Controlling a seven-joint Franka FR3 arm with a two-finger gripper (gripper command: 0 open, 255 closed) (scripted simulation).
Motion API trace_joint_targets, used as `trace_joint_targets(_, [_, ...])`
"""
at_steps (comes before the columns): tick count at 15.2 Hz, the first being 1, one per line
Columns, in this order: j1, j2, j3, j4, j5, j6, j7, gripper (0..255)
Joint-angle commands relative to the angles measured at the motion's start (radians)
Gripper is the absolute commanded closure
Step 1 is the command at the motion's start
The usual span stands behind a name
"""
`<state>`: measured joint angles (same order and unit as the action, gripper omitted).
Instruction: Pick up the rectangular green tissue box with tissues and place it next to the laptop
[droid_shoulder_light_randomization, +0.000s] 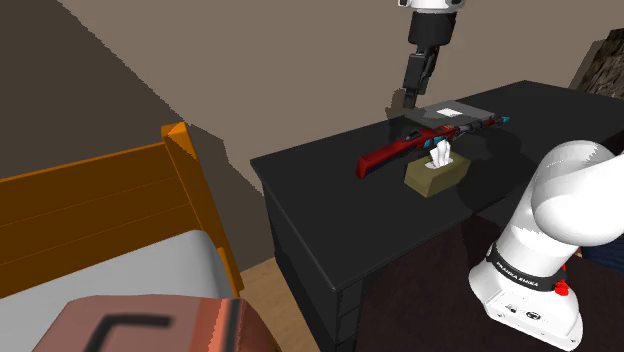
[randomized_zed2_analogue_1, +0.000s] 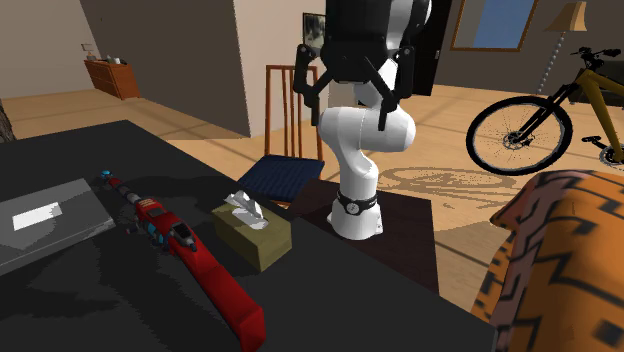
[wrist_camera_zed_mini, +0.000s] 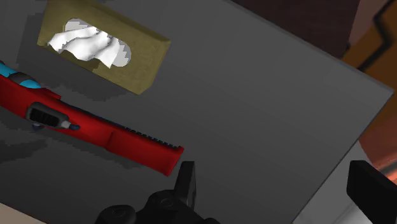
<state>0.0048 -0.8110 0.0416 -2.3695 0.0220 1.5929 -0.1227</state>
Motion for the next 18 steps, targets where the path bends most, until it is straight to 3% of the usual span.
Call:
trace_joint_targets(1, [0.000, 0.000, 0.000, 0.000, 0.000, 0.000, 0.000, 0])
trace_joint_targets(18, [-0.317, 0.377, -0.041, -0.047, -0.214, 0.190, 0.410, 0])
